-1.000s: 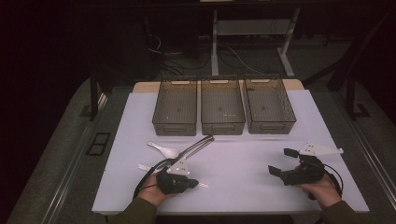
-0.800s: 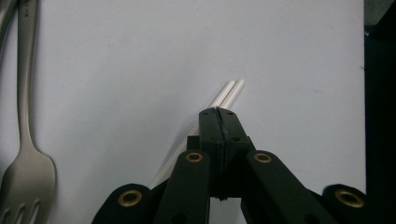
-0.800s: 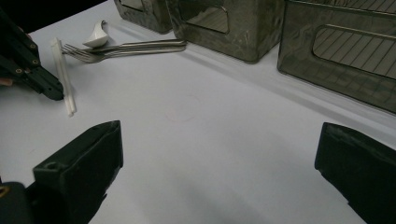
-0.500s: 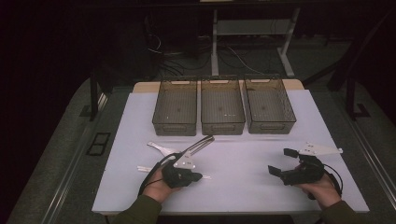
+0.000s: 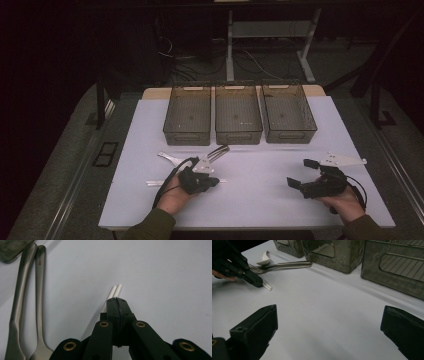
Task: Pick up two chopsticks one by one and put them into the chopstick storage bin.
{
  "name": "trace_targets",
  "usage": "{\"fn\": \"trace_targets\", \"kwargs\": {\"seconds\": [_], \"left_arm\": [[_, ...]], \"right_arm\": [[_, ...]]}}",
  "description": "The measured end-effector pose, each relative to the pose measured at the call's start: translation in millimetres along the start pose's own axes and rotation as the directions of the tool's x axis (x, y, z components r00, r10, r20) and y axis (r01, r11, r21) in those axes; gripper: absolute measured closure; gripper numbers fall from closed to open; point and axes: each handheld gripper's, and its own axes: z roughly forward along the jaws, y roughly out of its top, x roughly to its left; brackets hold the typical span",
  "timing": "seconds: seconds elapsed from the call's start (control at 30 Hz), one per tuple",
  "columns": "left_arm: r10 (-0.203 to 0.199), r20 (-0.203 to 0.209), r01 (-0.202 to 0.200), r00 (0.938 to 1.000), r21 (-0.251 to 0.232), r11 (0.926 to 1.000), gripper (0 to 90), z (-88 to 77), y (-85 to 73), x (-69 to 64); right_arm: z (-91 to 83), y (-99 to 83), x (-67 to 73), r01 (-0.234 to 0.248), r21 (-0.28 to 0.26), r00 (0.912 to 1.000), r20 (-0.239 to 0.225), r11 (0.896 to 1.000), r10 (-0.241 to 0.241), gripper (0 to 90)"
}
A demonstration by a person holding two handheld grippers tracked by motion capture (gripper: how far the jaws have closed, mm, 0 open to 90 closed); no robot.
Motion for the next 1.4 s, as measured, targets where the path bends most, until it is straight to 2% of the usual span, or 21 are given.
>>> {"fn": "trace_targets", "kwargs": {"seconds": [0.03,0.27,0.9,1.03,1.17,1.2,1.27,1.3,1.4], "left_arm": [[0.006,-0.003,-0.006,1.0,0.01,0.9999,88.9,-0.1,0.7,1.4],[-0.03,-0.022,0.03,0.9993,0.004,0.9995,88.9,5.2,6.2,5.9],[-0.046,-0.061,0.046,0.9971,0.0,0.9989,88.9,18.6,21.7,9.2],[-0.059,-0.025,0.058,0.9979,-0.043,0.9974,88.8,6.5,21.5,10.2],[-0.088,0.015,0.089,0.996,-0.09,0.992,88.6,-12.2,18.3,10.0],[-0.088,0.015,0.089,0.996,-0.09,0.992,86.6,-12.2,18.3,10.0],[-0.108,0.024,0.11,0.9938,-0.112,0.9876,82.1,-28.8,12.6,13.3],[-0.108,0.024,0.11,0.9938,-0.112,0.9876,80.7,-28.8,12.6,13.3],[-0.125,0.017,0.126,0.992,-0.131,0.9833,75.9,-44.7,4.4,17.7]], "right_arm": [[0.0,0.0,0.0,0.0,0.0,1.0,0.0,1.0,0.0,1.0],[0.1,0.0,0.1,0.001,0.002,1.0,-0.001,1.0,-0.001,1.0],[-0.3,0.0,-0.1,0.002,-0.001,1.0,-0.004,1.0,-0.002,1.0],[-0.9,0.0,-0.2,0.004,-0.002,1.0,-0.005,1.0,-0.004,1.0],[-1.2,-0.1,0.0,0.001,-0.001,1.0,-0.007,1.0,-0.001,1.0],[-1.3,-0.1,0.0,0.003,0.0,1.0,-0.008,1.0,-0.003,1.0],[-1.3,-0.2,0.0,0.003,-0.001,1.0,-0.008,1.0,-0.003,1.0],[-1.3,-0.2,0.0,0.003,-0.001,1.0,-0.008,1.0,-0.003,1.0],[-1.1,-0.3,0.0,0.005,0.0,0.9999,-0.009,1.0,-0.005,1.0]]}}
